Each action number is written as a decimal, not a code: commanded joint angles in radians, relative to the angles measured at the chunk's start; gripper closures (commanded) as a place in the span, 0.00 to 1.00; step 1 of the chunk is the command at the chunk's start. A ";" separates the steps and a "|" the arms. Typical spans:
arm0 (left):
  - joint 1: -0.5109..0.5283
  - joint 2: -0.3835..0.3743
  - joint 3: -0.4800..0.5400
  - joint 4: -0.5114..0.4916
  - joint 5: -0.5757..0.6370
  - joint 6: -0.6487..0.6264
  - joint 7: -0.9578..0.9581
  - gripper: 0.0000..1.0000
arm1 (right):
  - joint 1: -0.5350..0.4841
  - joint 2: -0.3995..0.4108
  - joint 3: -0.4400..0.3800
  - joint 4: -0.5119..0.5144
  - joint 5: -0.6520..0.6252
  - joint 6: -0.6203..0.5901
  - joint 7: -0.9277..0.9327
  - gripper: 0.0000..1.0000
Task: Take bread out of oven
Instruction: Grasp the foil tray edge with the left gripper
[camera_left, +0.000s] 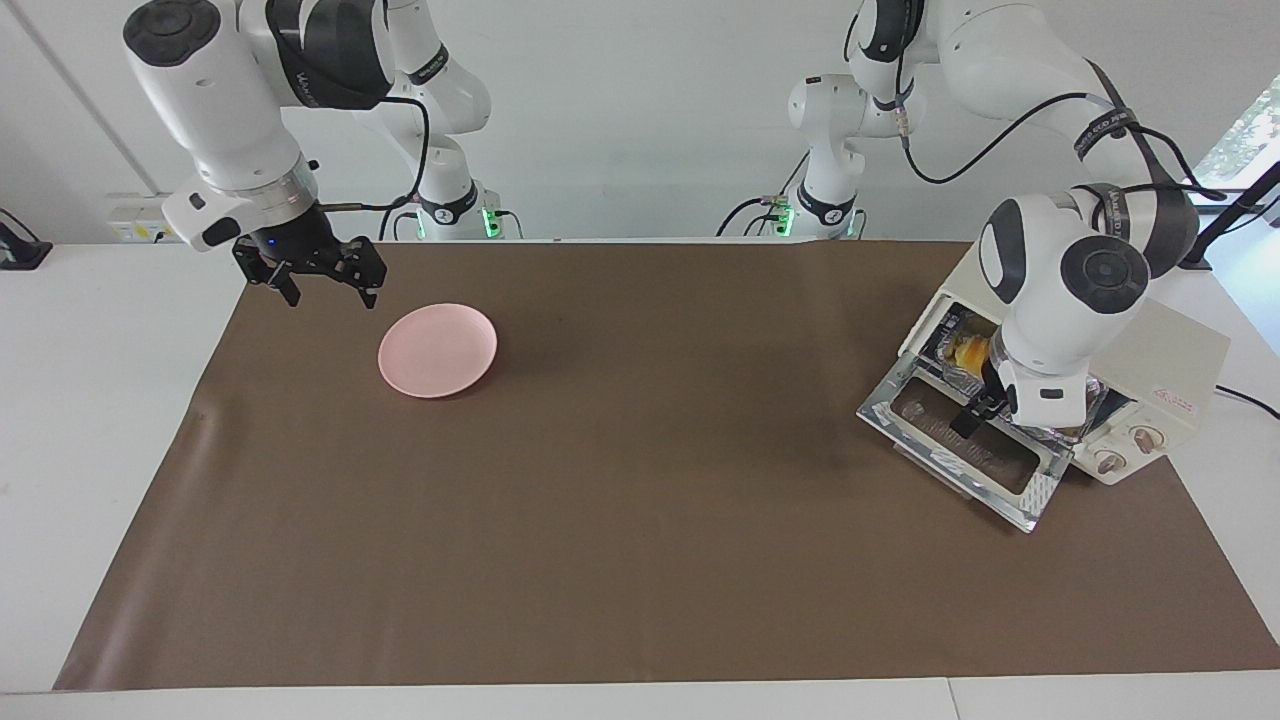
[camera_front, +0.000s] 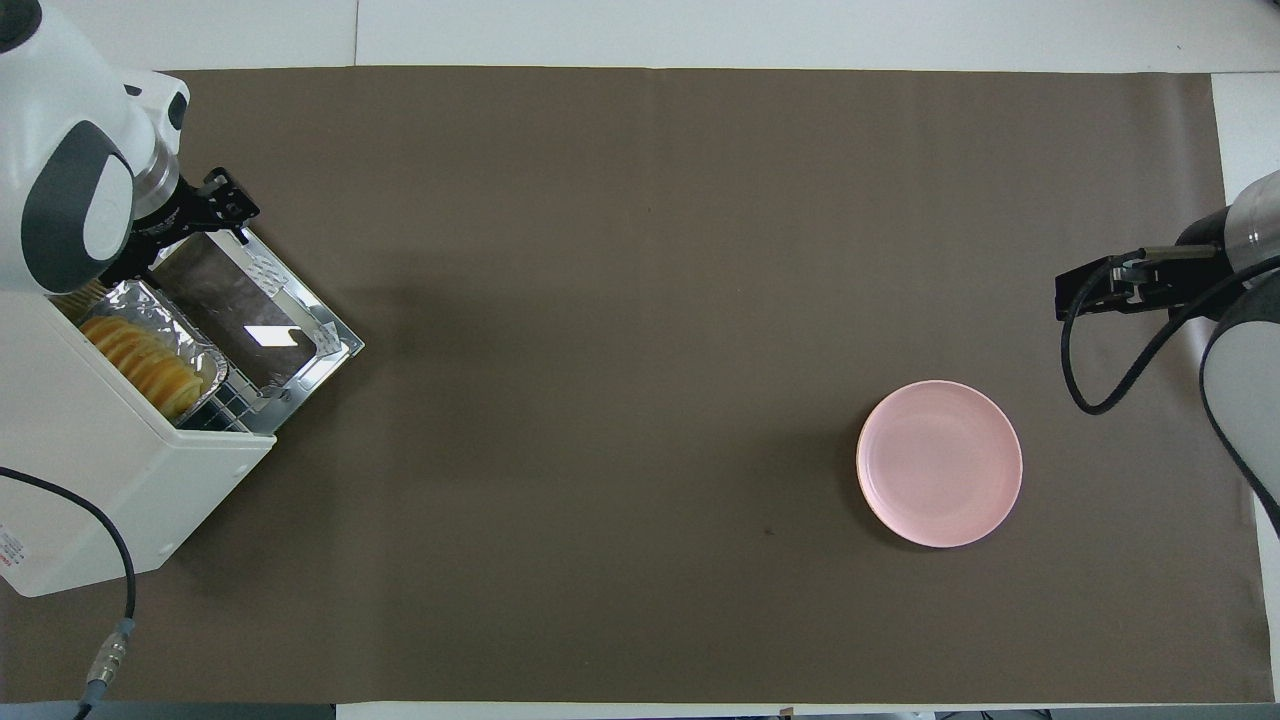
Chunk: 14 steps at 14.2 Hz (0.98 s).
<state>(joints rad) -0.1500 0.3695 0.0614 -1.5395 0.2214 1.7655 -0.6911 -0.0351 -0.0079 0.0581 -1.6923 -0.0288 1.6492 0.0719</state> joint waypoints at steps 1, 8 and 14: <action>0.003 -0.096 -0.002 -0.168 0.061 0.083 0.001 0.00 | -0.017 -0.015 0.014 -0.017 -0.019 -0.003 -0.020 0.00; 0.023 -0.126 0.000 -0.274 0.062 0.147 0.039 0.00 | -0.017 -0.015 0.016 -0.017 -0.019 -0.003 -0.021 0.00; 0.023 -0.123 0.000 -0.301 0.062 0.150 0.038 0.00 | -0.017 -0.015 0.014 -0.017 -0.019 -0.003 -0.020 0.00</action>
<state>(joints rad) -0.1344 0.2836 0.0656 -1.7893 0.2596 1.8872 -0.6627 -0.0351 -0.0079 0.0581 -1.6923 -0.0288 1.6492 0.0719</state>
